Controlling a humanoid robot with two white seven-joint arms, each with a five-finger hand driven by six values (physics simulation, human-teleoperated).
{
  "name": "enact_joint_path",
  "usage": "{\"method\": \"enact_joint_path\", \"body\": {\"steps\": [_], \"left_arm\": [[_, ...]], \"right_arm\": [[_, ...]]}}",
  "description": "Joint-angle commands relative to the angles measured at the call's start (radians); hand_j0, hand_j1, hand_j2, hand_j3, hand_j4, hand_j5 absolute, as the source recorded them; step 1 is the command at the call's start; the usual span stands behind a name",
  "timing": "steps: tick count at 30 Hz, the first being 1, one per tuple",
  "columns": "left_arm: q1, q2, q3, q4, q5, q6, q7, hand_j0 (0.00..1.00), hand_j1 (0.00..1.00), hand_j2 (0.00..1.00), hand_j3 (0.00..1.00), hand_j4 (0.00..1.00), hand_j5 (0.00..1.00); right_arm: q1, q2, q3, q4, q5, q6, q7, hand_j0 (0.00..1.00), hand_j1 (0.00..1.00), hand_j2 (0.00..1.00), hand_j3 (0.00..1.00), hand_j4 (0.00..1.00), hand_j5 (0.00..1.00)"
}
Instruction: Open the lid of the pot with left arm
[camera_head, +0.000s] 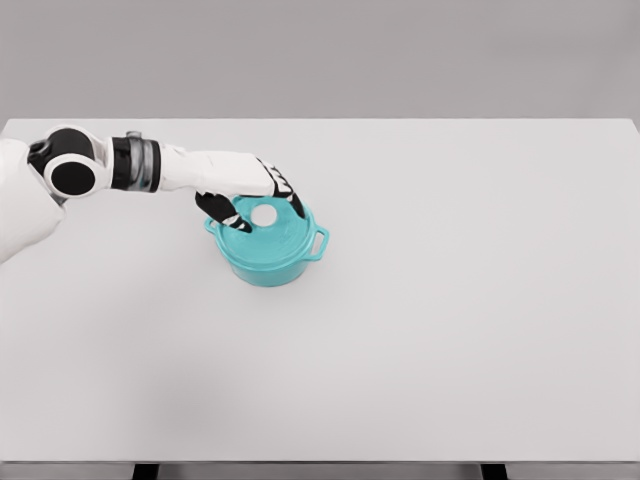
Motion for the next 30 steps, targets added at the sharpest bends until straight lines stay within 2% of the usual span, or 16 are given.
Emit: {"method": "enact_joint_path", "body": {"steps": [1, 4, 9, 11, 13, 17, 19, 21, 23, 26, 28, 30], "left_arm": [[0.0, 0.002, -0.005, -0.002, 0.015, 0.003, 0.0, 0.58, 0.58, 0.58, 0.58, 0.58, 0.58], [-0.003, 0.005, -0.015, -0.003, 0.041, 0.003, 0.0, 0.44, 0.44, 0.44, 0.44, 0.44, 0.44], [-0.003, 0.017, -0.018, -0.011, 0.052, 0.003, 0.0, 0.38, 0.38, 0.38, 0.38, 0.38, 0.38], [-0.011, 0.077, -0.016, -0.057, 0.084, 0.003, 0.0, 0.38, 0.38, 0.38, 0.38, 0.38, 0.38], [-0.044, 0.161, -0.016, -0.098, 0.131, 0.003, 0.0, 0.38, 0.38, 0.38, 0.38, 0.38, 0.38], [-0.083, 0.321, -0.009, -0.108, 0.211, 0.003, 0.0, 0.39, 0.39, 0.39, 0.39, 0.39, 0.39], [-0.081, 0.361, -0.007, -0.075, 0.211, 0.003, 0.0, 0.39, 0.39, 0.39, 0.39, 0.39, 0.39], [-0.072, 0.37, -0.012, 0.012, 0.208, 0.003, 0.0, 0.4, 0.4, 0.4, 0.4, 0.4, 0.4], [-0.071, 0.37, -0.012, 0.136, 0.207, 0.003, 0.0, 0.4, 0.4, 0.4, 0.4, 0.4, 0.4], [-0.063, 0.355, -0.016, 0.218, 0.199, 0.003, 0.0, 0.41, 0.41, 0.41, 0.41, 0.41, 0.41], [0.0, 0.289, 0.002, 0.23, 0.187, 0.003, 0.0, 1.0, 1.0, 1.0, 1.0, 1.0, 1.0], [0.005, 0.284, 0.031, 0.227, 0.184, 0.003, 0.0, 1.0, 1.0, 1.0, 1.0, 1.0, 1.0]], "right_arm": [[0.0, 0.0, 0.0, 0.0, 0.001, 0.0, 0.0, 1.0, 1.0, 1.0, 1.0, 1.0, 1.0], [0.0, 0.0, 0.0, -0.001, -0.001, 0.0, 0.0, 1.0, 1.0, 1.0, 1.0, 1.0, 1.0], [0.0, 0.0, 0.0, -0.001, -0.001, 0.0, 0.0, 1.0, 1.0, 1.0, 1.0, 1.0, 1.0], [0.0, 0.0, 0.0, -0.001, 0.001, 0.0, 0.0, 1.0, 1.0, 1.0, 1.0, 1.0, 1.0], [0.0, 0.0, 0.0, -0.001, 0.001, 0.0, 0.0, 1.0, 1.0, 1.0, 1.0, 1.0, 1.0], [0.0, 0.0, 0.0, -0.001, -0.001, 0.0, 0.0, 1.0, 1.0, 1.0, 1.0, 1.0, 1.0], [0.0, 0.0, 0.0, 0.0, 0.001, 0.0, 0.0, 1.0, 1.0, 1.0, 1.0, 1.0, 1.0], [0.0, 0.0, 0.0, 0.0, 0.001, 0.0, 0.0, 1.0, 1.0, 1.0, 1.0, 1.0, 1.0], [0.0, 0.0, 0.0, -0.001, 0.001, 0.0, 0.0, 1.0, 1.0, 1.0, 1.0, 1.0, 1.0], [0.0, 0.0, 0.0, -0.001, 0.001, 0.0, 0.0, 1.0, 1.0, 1.0, 1.0, 1.0, 1.0], [0.0, 0.0, 0.0, -0.001, 0.001, 0.0, 0.0, 1.0, 1.0, 1.0, 1.0, 1.0, 1.0], [0.0, 0.0, 0.0, 0.0, 0.001, 0.0, 0.0, 1.0, 1.0, 1.0, 1.0, 1.0, 1.0]]}}
